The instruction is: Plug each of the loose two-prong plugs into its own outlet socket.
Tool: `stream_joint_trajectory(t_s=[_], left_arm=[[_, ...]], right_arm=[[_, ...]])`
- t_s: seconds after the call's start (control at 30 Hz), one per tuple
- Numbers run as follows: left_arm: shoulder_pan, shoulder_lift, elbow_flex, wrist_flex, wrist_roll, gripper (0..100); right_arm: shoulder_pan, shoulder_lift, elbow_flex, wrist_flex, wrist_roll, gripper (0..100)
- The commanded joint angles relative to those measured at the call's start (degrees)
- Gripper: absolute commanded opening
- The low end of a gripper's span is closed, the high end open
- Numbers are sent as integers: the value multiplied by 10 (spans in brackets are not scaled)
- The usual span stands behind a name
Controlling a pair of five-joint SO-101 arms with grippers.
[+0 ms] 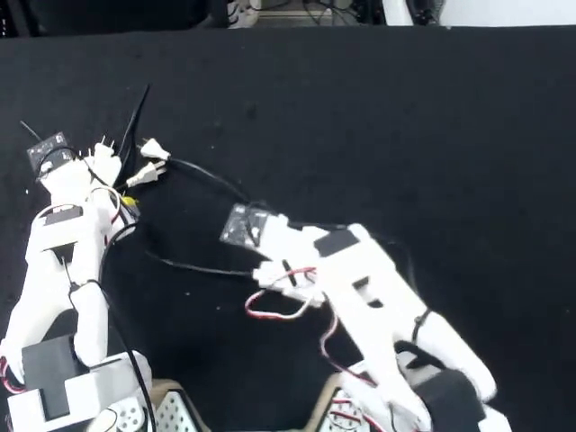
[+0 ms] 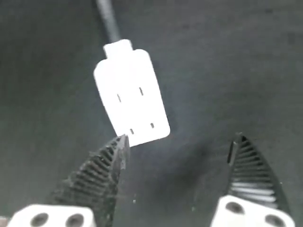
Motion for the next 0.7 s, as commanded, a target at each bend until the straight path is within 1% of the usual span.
stream_joint_trajectory(t_s=[0.0,0.2,0.37,0.5,0.6,0.67], left_arm=[[-14,-1,-9,-6,4,238],[-14,-1,-9,-6,3,238],[-14,-1,-9,-6,3,238],[-14,-1,-9,-6,3,238],[-14,-1,-9,-6,3,238],[-14,-1,-9,-6,3,238]], right_arm=[[13,-1,20,-79,-40,315],[15,-2,-14,-72,-47,315],[35,-22,-70,41,-52,315],[83,-110,-80,105,-80,313],[138,-191,-27,83,-111,312],[158,-239,31,29,-158,312]])
